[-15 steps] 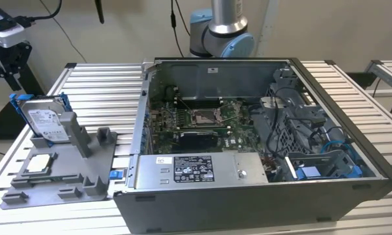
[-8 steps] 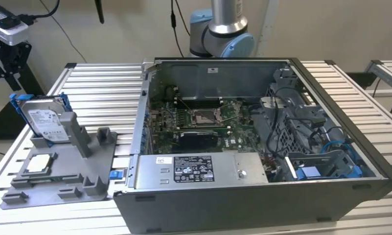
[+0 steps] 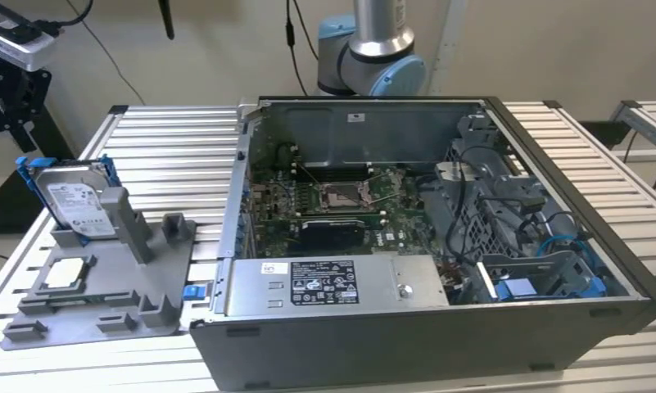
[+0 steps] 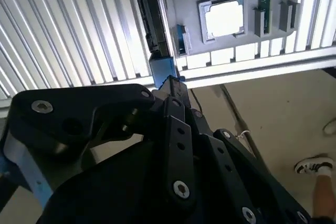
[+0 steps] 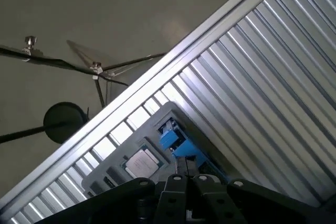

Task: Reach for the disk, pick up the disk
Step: 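Pick up the disk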

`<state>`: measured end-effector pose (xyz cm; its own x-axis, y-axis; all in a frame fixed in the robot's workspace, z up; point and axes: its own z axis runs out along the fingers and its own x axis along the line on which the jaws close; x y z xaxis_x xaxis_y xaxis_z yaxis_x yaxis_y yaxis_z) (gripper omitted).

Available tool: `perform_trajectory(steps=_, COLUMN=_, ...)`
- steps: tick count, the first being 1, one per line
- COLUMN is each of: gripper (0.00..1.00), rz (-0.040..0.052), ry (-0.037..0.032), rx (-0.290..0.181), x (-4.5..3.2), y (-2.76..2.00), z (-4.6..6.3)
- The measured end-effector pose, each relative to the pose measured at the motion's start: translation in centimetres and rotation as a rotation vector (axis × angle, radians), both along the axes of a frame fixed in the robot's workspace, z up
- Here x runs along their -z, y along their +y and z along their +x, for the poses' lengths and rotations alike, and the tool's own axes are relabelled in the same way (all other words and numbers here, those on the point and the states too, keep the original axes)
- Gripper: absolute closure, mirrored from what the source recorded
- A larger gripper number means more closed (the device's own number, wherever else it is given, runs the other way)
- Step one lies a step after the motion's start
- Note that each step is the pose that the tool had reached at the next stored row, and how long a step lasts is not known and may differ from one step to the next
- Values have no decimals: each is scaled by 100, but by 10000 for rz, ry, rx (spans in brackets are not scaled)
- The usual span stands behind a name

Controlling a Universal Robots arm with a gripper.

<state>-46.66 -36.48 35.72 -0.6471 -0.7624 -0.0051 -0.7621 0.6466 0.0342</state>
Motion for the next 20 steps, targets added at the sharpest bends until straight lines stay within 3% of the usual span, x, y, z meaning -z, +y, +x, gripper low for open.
perform_trajectory(steps=13, gripper=100, rz=0, ry=-10, rx=-1648, x=11, y=0, z=41)
perform_trajectory(steps=20, gripper=100, rz=-7, ry=-77, rx=-2500, x=22, y=-1, z=51)
